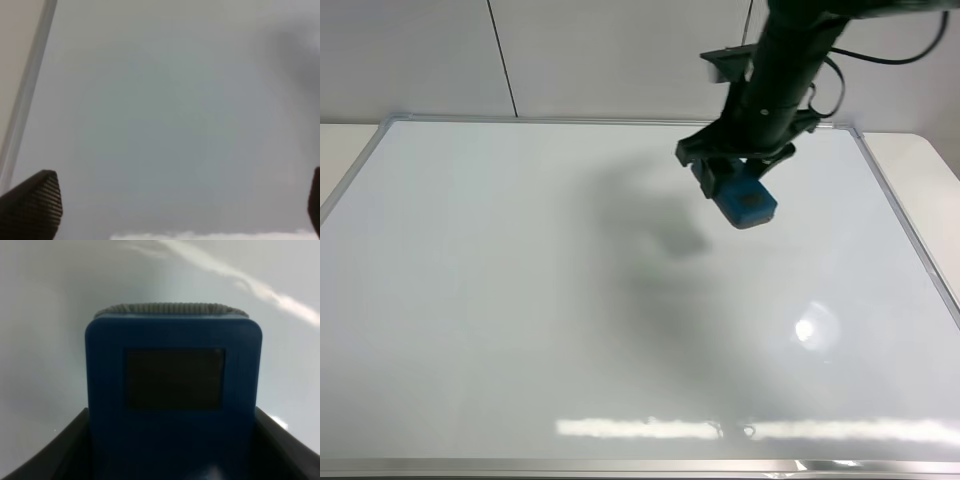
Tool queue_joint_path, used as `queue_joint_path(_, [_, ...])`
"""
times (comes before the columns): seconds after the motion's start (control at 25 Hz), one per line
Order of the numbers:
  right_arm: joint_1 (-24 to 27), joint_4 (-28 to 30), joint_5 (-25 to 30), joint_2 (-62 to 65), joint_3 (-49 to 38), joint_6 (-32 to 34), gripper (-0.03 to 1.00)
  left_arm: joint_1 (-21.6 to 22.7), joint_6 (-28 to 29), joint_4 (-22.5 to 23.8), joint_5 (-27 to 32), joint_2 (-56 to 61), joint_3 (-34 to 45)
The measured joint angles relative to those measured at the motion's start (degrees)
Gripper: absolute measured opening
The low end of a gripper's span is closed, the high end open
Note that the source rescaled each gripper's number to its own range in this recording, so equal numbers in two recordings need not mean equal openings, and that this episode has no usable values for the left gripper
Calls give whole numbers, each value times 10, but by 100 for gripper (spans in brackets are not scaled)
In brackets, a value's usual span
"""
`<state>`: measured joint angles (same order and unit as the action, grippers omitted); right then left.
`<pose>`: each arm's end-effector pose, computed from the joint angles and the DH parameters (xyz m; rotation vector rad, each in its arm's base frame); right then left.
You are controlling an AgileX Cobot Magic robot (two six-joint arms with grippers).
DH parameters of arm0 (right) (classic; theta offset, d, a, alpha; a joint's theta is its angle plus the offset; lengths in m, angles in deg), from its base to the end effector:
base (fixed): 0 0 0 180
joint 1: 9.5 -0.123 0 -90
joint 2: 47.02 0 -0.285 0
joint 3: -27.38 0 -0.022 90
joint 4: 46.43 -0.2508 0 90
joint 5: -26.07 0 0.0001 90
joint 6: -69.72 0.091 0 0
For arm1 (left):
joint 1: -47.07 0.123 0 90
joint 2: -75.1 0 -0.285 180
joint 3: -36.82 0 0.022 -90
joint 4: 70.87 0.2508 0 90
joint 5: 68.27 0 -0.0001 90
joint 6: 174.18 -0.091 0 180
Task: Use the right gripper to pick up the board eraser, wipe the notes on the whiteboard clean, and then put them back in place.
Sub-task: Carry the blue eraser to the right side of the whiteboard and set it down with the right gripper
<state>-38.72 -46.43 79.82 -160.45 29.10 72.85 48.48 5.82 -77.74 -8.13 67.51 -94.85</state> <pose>0.3292 0.1841 0.2241 -0.6537 2.8214 0.1029 -0.0055 -0.0096 0.2798 -0.0196 2.0221 -0.1274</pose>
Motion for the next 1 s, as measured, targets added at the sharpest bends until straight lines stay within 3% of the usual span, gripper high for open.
queue_joint_path(0.24, [93,-7,-39,96,-143,-6,0,0,0,0,0,0,0])
queue_joint_path(0.6, [206,-8,-73,155,-248,-31,0,0,0,0,0,0,0])
queue_joint_path(1.0, [233,-21,-167,156,-322,-31,0,0,0,0,0,0,0])
